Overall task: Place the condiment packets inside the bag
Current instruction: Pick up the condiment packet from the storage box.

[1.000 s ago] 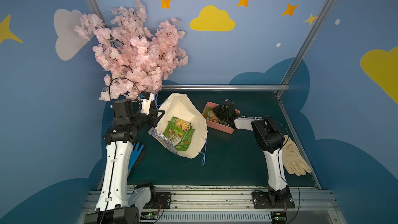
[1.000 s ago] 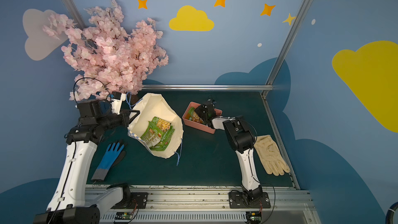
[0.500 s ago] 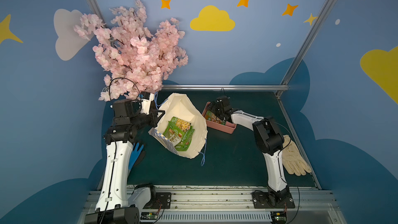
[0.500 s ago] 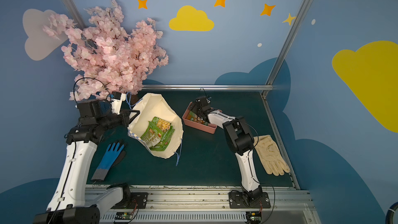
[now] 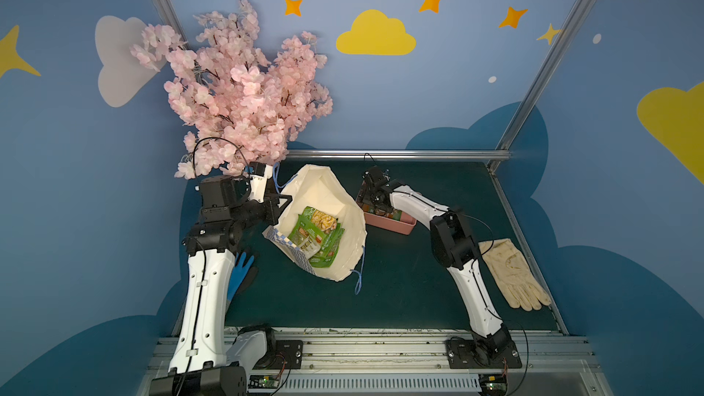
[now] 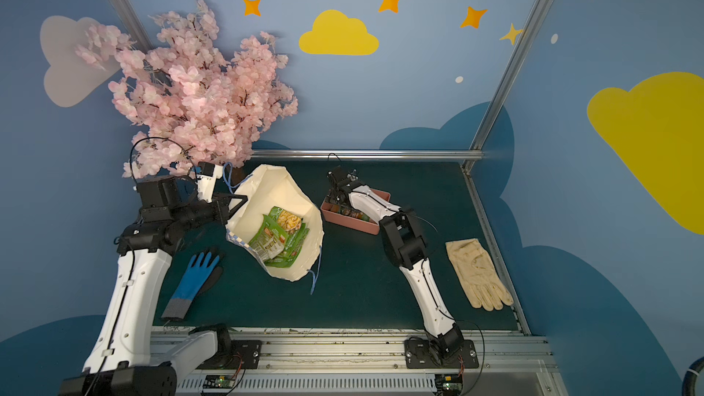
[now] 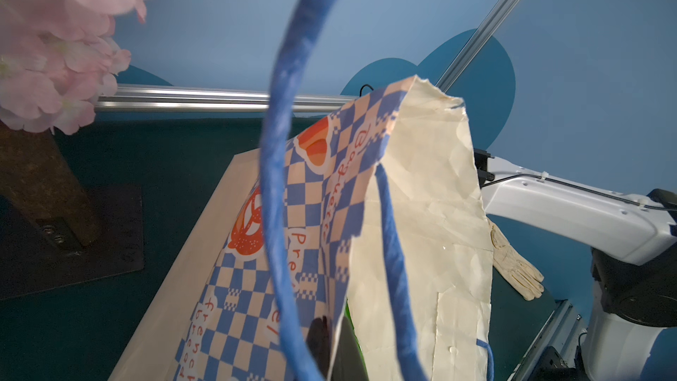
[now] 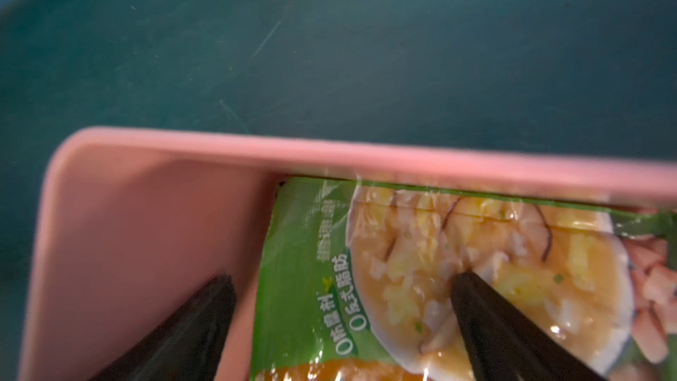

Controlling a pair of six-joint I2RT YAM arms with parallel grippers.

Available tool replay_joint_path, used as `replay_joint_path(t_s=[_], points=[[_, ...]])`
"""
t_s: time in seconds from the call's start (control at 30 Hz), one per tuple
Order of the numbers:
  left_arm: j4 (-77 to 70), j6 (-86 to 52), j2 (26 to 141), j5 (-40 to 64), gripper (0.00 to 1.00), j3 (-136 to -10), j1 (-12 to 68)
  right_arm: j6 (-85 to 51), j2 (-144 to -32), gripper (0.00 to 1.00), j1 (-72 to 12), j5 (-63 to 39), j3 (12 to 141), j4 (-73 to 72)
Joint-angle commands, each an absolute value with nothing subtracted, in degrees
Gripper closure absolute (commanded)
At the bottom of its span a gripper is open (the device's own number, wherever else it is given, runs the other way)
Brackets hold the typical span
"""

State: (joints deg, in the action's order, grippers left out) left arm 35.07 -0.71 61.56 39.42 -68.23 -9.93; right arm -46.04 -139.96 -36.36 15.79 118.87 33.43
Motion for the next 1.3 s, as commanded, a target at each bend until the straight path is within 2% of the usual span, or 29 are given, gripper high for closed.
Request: replay_joint_path(t_s=[0.0,0.17,0.3,0.53,0.63,0.67,0.97,1.27], points=[[33.8,-1.6,61.1,41.7,0.97,-70.3,-9.9,-44.7,-144.0,0.02,-36.0,17.8,118.8,44.7],[34.2,-1.7,60.7,41.3,0.97,-69.2,-9.9,-43.4,-143.8,0.09,-36.0,19.1,118.7,46.5],[34.0,-1.4,60.0,41.2,0.97,-68.3,-9.8,-42.6,-142.8,0.22,-35.6,20.0,117.1,47.4],[35.9,0.1,59.1,40.6,0.97,-69.2,-9.9,-42.3,-139.9,0.63,-34.6,19.3,111.3,43.8],[37.0,0.8,58.5,40.4,0.97,-69.3,-10.0,-42.7,-138.5,0.88,-33.9,18.1,109.1,41.5],[37.5,1.2,58.5,40.3,0.97,-69.5,-10.0,-42.9,-138.0,1.00,-33.7,17.7,108.5,40.7],[49.9,11.0,61.2,37.4,0.97,-77.5,-11.6,-43.3,-128.4,1.00,-32.4,8.8,97.5,22.8],[50.4,12.3,62.0,36.7,0.97,-77.1,-11.6,-46.7,-119.1,1.00,-30.3,-4.9,85.7,1.1]])
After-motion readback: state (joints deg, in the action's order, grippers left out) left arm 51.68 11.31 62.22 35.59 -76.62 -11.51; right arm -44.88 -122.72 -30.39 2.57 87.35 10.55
